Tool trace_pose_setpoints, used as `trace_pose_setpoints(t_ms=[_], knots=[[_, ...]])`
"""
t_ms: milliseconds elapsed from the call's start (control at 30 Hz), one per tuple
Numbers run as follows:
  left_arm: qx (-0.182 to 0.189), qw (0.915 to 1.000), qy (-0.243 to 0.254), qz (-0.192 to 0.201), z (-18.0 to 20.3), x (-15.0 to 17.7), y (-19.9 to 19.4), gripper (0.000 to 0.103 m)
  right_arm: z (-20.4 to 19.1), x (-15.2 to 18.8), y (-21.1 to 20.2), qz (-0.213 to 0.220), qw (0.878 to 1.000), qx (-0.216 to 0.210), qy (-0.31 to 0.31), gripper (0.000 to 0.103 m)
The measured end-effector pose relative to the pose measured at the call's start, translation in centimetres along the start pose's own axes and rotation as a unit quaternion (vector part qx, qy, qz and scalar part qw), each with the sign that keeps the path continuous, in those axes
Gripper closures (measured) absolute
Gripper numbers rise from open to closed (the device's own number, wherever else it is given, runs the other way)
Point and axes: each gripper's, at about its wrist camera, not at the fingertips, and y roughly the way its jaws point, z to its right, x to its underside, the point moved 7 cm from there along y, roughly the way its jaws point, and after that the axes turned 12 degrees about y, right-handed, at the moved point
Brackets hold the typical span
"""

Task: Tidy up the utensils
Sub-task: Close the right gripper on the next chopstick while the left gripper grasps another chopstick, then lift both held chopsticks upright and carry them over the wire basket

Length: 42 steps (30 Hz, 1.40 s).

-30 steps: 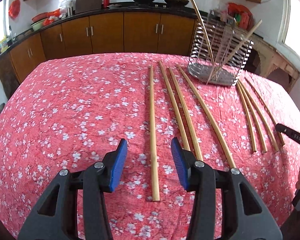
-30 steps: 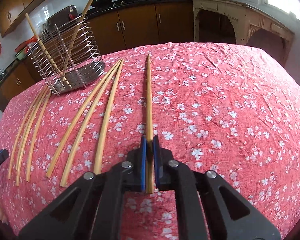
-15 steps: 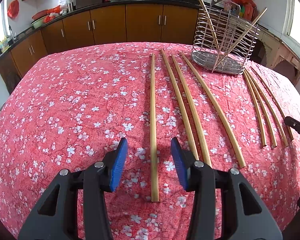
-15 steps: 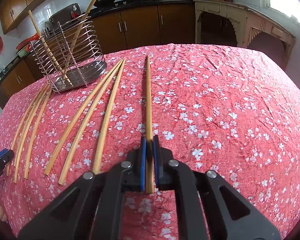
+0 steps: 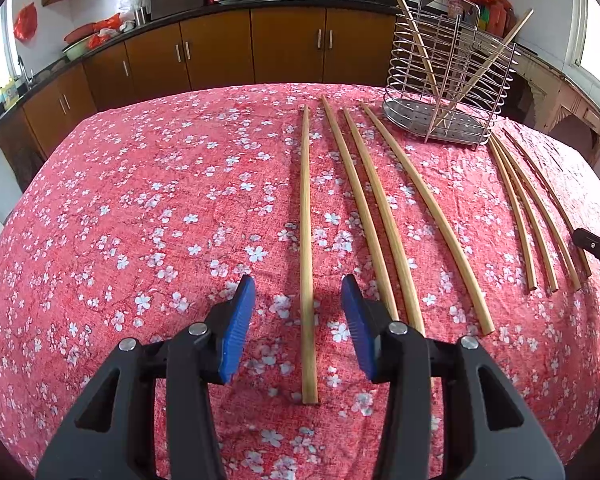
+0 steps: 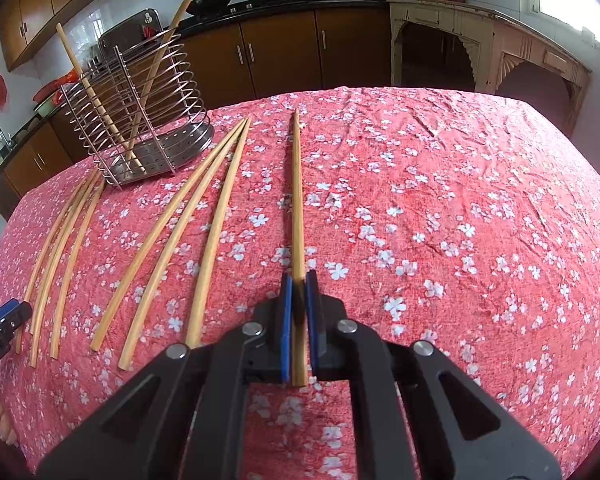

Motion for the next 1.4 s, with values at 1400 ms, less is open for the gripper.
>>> trace_pose_setpoints(t_ms=[1400], knots=[[0.023, 0.9753, -0.09, 0.2, -6.4, -5.9, -13.1, 0.097, 0.2, -6.2, -14.5, 0.201, 0.978, -0.055, -0.01, 0.095]])
